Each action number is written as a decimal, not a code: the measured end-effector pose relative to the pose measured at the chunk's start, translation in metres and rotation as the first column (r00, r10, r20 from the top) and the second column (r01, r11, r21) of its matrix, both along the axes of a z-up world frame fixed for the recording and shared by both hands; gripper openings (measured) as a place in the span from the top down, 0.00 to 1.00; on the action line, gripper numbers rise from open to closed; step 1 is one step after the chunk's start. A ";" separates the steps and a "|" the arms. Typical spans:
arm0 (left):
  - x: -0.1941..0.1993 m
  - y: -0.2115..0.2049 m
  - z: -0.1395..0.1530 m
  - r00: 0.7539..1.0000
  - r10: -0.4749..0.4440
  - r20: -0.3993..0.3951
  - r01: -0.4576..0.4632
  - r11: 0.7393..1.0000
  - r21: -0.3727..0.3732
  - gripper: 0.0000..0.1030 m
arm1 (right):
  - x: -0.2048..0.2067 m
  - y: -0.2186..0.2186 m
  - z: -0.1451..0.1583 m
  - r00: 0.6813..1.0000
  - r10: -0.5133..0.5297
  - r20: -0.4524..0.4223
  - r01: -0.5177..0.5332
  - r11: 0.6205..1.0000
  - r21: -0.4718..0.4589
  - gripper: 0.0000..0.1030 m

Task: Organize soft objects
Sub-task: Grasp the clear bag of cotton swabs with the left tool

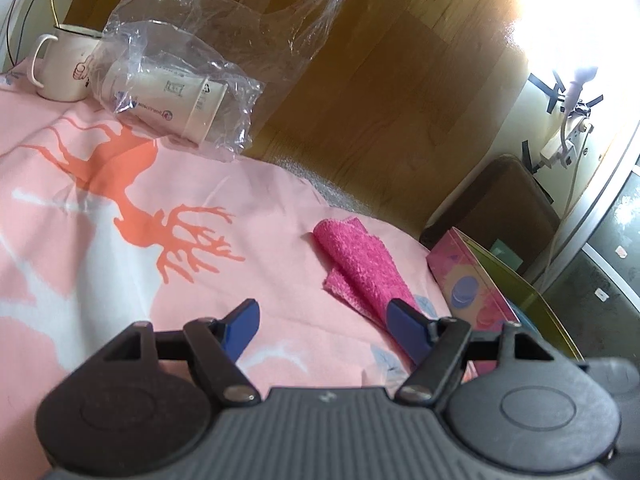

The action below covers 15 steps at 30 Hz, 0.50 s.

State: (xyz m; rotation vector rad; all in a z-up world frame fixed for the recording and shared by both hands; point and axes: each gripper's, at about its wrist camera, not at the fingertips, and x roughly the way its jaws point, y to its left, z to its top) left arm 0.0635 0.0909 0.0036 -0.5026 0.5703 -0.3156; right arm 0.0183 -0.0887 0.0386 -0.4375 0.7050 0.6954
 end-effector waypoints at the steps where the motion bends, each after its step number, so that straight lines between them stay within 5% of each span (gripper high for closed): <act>1: -0.001 0.000 -0.001 1.000 -0.011 -0.012 0.011 1.000 -0.007 0.30 | -0.009 -0.003 -0.002 1.000 -0.005 0.027 0.004 1.000 0.012 0.29; 6: -0.013 -0.003 0.000 0.994 -0.089 -0.059 0.087 0.995 -0.037 0.30 | -0.036 -0.027 -0.008 0.990 -0.070 0.120 0.058 0.993 0.102 0.21; 15: -0.021 -0.048 -0.003 0.970 -0.222 -0.100 0.226 0.974 0.034 0.32 | -0.027 -0.041 -0.029 0.980 -0.197 0.015 0.188 0.954 0.232 0.26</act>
